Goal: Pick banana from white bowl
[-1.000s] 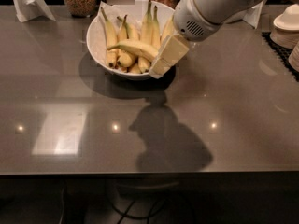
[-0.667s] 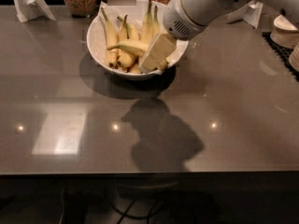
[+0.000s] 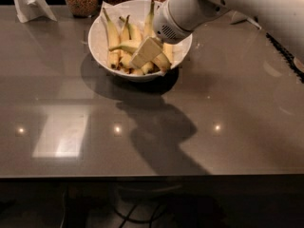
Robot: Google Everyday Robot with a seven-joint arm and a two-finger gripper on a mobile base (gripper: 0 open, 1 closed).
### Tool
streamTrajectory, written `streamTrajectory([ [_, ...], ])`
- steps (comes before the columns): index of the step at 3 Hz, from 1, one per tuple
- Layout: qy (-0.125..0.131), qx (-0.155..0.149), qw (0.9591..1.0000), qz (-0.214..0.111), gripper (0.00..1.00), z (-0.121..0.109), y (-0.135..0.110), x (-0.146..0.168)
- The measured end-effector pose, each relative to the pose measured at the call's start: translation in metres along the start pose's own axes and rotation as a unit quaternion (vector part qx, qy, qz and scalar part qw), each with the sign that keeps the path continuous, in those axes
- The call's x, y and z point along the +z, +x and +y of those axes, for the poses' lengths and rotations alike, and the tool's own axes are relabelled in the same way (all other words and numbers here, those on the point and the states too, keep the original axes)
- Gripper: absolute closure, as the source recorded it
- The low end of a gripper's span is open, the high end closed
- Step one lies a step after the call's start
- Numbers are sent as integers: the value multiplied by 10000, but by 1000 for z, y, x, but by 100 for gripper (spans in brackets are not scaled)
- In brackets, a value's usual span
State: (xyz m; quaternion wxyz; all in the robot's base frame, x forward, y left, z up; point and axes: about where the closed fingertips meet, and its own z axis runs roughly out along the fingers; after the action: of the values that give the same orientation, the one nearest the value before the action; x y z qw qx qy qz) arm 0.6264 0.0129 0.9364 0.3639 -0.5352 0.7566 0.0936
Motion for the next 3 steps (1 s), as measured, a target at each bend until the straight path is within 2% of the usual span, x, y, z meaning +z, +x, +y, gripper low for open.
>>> streamTrajectory([
  [1, -68, 91, 9999, -2, 34, -3, 2, 19],
  [2, -101, 174, 9998, 48, 35, -7, 7, 34],
  [3, -61, 248, 9996, 150, 54, -15, 14, 44],
])
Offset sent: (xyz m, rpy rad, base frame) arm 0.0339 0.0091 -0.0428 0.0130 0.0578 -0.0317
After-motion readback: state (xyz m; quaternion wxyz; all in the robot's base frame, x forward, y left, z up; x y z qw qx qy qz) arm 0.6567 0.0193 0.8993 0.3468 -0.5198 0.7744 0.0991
